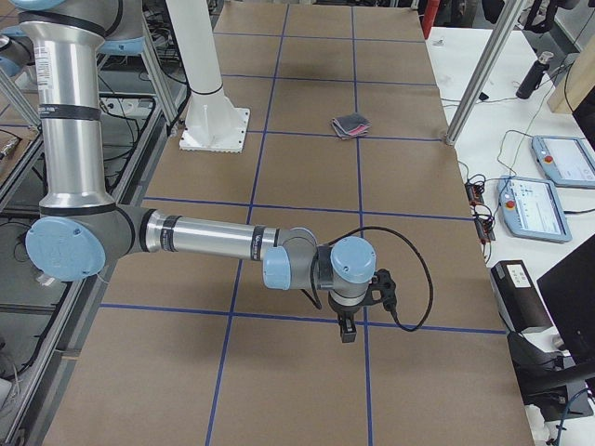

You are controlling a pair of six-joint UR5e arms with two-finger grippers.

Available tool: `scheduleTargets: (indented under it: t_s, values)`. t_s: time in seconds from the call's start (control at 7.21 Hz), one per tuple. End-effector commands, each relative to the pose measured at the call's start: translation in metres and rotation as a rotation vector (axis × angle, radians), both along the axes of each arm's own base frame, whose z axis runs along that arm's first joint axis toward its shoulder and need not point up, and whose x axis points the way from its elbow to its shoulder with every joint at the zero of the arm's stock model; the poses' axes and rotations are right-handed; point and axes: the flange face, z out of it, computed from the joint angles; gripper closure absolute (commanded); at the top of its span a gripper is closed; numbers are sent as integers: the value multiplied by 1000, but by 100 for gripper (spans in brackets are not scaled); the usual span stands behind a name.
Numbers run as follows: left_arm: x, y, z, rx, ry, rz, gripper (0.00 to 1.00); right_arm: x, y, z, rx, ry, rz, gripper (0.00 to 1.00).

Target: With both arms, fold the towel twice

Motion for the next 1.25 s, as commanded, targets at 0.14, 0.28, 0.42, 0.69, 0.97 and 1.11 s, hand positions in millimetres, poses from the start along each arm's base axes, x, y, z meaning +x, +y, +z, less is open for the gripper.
scheduleTargets:
  t_s: [0.14, 0.28, 0.42, 0.69, 0.97, 1.11]
  values:
    - [-8, 64, 7, -143, 2, 24, 0, 1, 0, 0, -16, -3, 18, 0]
    - [-9, 68, 20, -154, 3, 24, 0, 0, 1, 1, -28, -11, 26, 0]
    - [-10, 74, 24, -159, 4, 22, 0, -1, 1, -1, -29, -31, 26, 0]
    - [-9, 90, 36, -168, 79, 25, 0, -2, 3, 0, -33, -45, 25, 0]
    - [-11, 106, 48, -144, 96, 50, 0, -3, 4, 2, -38, -56, 25, 0]
    - [-15, 107, 51, -149, 97, 42, 0, -3, 4, 3, -39, -57, 24, 0]
